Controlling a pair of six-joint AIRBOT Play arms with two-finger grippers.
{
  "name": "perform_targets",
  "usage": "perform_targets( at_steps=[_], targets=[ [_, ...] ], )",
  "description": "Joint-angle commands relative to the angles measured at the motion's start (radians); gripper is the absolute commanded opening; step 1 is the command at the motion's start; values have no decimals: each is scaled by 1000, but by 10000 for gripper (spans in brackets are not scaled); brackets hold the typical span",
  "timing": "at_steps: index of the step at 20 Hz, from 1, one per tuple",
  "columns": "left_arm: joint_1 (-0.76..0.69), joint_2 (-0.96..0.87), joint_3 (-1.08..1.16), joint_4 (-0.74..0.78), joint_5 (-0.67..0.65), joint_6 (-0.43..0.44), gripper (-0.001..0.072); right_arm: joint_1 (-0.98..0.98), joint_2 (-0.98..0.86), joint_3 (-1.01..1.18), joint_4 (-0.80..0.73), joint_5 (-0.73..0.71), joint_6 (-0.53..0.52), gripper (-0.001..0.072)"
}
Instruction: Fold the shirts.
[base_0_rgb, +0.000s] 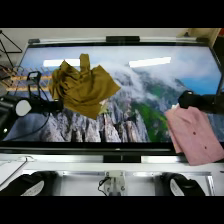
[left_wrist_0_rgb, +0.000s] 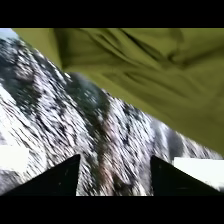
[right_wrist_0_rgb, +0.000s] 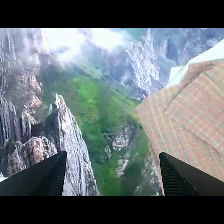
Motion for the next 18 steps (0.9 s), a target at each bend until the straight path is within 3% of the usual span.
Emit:
perform_targets(
  at_steps=[1,4,6,11,12,13,14,15,16,18],
  targets=[
    [153,-173,63,-34,76,42,572,0,-73,0,51,-9,-11,689],
    [292,-362,149,-254,79,158,573,0,-176,0,143,-9,-47,689],
    [311,-454,184,-364,99,230,572,0,-239,0,190,-9,-66,689],
    [273,-566,192,-406,269,243,543,0,-336,0,241,-9,-78,689],
    [272,-571,192,-406,293,229,487,0,-343,0,244,-10,-80,689],
    [273,-572,192,-406,312,209,381,0,-344,0,243,-11,-85,690],
    [274,-571,192,-406,326,207,260,0,-343,0,244,-13,-91,689],
    [274,-570,201,-410,315,208,79,0,-343,0,244,-11,-94,689],
    [271,-564,216,-418,293,209,41,0,-343,0,244,-5,-98,690],
    [246,-519,246,-422,268,265,40,0,-343,1,244,13,-119,689]
  ],
)
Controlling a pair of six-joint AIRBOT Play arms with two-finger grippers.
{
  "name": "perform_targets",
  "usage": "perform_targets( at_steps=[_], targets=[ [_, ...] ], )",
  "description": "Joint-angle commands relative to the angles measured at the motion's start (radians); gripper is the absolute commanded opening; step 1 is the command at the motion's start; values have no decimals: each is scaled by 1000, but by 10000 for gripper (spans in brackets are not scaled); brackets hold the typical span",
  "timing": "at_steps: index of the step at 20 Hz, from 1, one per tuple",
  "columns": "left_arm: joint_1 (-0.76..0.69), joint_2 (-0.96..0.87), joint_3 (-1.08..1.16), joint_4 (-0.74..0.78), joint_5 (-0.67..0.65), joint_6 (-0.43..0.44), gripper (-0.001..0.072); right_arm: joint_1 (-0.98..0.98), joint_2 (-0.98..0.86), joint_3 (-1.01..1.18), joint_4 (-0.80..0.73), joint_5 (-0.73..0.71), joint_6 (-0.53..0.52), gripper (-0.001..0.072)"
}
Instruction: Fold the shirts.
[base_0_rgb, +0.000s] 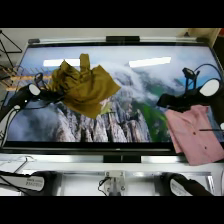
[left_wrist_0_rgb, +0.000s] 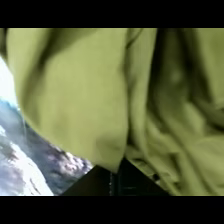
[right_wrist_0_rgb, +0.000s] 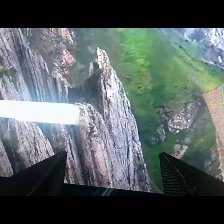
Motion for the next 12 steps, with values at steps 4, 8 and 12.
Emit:
perform_targets(
  at_steps=[4,8,12],
  targets=[
    [-153,269,83,-17,-7,235,40,0,-5,67,1,90,-59,689],
    [-330,571,100,-18,1,235,40,0,50,207,-48,98,-58,690],
    [-501,726,99,-18,-6,127,40,0,137,357,-167,99,-58,689]
  ],
)
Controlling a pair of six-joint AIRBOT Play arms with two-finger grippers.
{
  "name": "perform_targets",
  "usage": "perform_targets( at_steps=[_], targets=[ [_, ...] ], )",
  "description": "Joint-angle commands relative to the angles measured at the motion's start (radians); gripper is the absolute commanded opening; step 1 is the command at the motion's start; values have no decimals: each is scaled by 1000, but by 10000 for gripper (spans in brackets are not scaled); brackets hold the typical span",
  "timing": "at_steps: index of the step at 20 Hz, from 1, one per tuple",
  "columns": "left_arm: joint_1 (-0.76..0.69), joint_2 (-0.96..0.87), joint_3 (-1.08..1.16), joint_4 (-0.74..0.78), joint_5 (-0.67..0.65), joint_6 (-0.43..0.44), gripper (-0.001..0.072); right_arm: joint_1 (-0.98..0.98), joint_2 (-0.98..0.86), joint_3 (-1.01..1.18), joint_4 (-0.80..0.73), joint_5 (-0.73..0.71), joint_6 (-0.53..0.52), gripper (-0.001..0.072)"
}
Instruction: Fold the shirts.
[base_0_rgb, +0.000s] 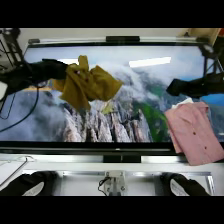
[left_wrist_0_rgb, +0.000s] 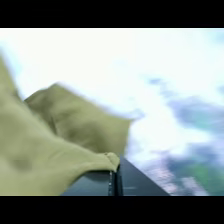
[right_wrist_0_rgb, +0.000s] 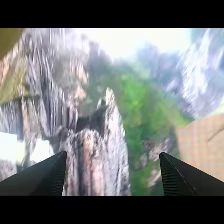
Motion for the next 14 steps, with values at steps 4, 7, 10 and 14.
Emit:
perform_targets(
  at_steps=[4,7,10,14],
  targets=[
    [-283,58,-61,0,-5,-153,40,0,140,191,-255,3,6,690],
    [-427,-55,-155,-1,19,-279,41,0,195,195,-315,20,13,689],
    [-587,-203,-195,-1,134,-308,56,0,203,194,-314,79,19,690],
    [-583,-267,-145,17,25,-303,637,0,164,180,-247,175,40,689]
  ],
)
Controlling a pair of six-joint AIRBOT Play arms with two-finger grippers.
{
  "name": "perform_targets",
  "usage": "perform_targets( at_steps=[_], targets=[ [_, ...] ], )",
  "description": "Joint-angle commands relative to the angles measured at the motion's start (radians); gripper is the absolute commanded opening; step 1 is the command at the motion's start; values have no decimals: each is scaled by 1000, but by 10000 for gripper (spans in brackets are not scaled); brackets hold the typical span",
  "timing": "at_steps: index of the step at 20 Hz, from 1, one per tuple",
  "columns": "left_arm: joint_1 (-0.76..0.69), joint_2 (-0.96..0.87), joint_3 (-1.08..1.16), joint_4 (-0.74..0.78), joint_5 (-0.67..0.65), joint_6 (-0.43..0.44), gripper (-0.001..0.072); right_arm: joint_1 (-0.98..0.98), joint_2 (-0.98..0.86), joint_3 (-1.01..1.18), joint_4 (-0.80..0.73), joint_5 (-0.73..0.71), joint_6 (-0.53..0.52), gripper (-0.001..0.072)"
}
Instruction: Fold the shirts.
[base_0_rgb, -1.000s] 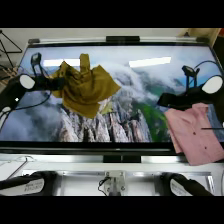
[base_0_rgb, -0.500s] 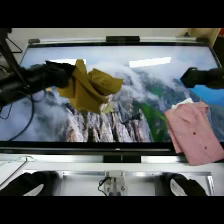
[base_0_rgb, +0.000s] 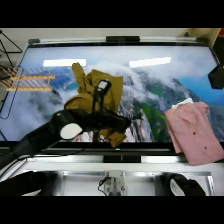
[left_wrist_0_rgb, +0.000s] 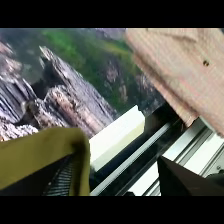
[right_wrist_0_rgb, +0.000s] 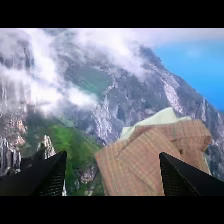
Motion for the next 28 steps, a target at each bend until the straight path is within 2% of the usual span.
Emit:
perform_targets(
  at_steps=[1,4,6,9,12,17,21,25,26,28],
  targets=[
    [42,-31,49,69,-179,-17,637,0,-30,-24,88,91,12,690],
    [269,50,122,233,-444,13,637,3,-76,-146,306,96,20,690],
    [437,98,119,254,-517,54,637,46,-104,-264,391,62,19,691],
    [622,90,57,249,-596,87,635,192,-154,-454,396,-55,19,691],
    [684,79,-90,144,-509,87,634,310,-239,-545,403,-166,19,691],
    [647,-6,-206,-95,-256,87,633,413,-374,-547,453,-237,-7,699],
    [606,-92,-204,-169,-117,87,629,425,-448,-547,475,-232,-39,700],
    [603,-128,-204,-191,-87,87,611,425,-521,-547,487,-238,-57,699],
    [603,-128,-204,-191,-82,87,598,425,-541,-547,494,-239,-62,699],
    [603,-128,-204,-194,-76,87,311,425,-584,-547,507,-239,-64,698]
  ],
)
